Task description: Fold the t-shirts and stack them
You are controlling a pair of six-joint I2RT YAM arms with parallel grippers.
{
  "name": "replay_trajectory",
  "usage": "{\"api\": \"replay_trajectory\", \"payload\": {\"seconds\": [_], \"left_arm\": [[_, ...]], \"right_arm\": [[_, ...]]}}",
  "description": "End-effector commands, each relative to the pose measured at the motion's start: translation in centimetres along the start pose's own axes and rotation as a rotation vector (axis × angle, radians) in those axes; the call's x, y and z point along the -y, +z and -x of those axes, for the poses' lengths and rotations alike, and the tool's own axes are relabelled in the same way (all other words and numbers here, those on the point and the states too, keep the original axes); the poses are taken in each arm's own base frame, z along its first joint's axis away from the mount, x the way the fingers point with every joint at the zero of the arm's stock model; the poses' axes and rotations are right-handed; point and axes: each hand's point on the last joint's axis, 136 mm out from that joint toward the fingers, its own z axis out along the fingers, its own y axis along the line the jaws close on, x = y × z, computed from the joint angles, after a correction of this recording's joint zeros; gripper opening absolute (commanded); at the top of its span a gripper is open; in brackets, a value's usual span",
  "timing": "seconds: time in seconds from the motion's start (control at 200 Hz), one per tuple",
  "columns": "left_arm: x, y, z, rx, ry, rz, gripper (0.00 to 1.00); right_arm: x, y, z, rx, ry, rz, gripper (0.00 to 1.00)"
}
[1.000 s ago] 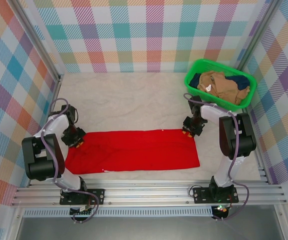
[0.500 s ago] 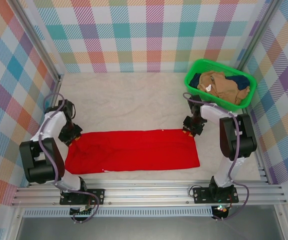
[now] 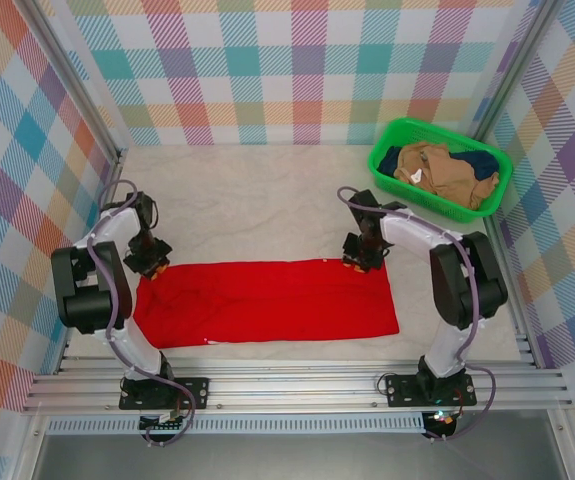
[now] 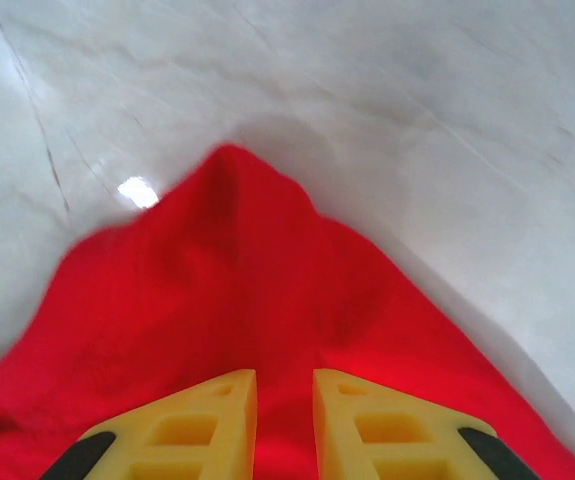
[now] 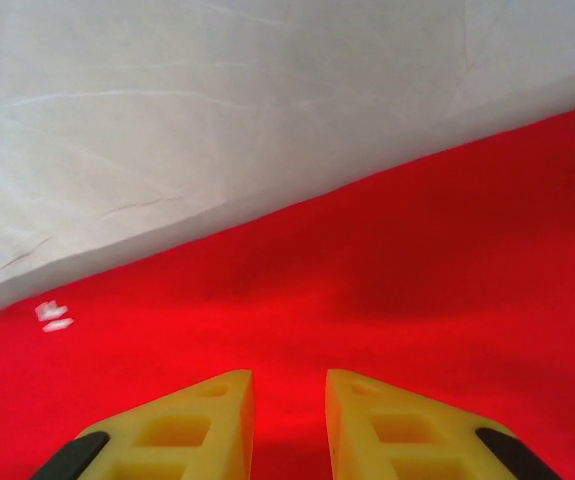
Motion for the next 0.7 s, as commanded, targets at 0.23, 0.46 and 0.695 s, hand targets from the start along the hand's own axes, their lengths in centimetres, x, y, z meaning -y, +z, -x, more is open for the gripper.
{"api": "replay_trajectory", "payload": {"seconds": [0.23,0.46,0.695], "left_arm": [[-5.4,1.7,0.9,0.005,-0.013,0.148,0.21],[-4.9,-2.3,2.9,0.081,-0.047,0.088,0.22],[2.9,-4.8,-2.8,0.036,0.077,-0.102,0.25]], "right_arm": [[2.6,2.4,0.0,-0.08,0.084,-0.139,0.25],[1.7,0.3,0.9,-0.011,0.058,-0.098,0.25],[-0.6,-2.0,1.0,0.033,0.008,0.015,0.26]]}}
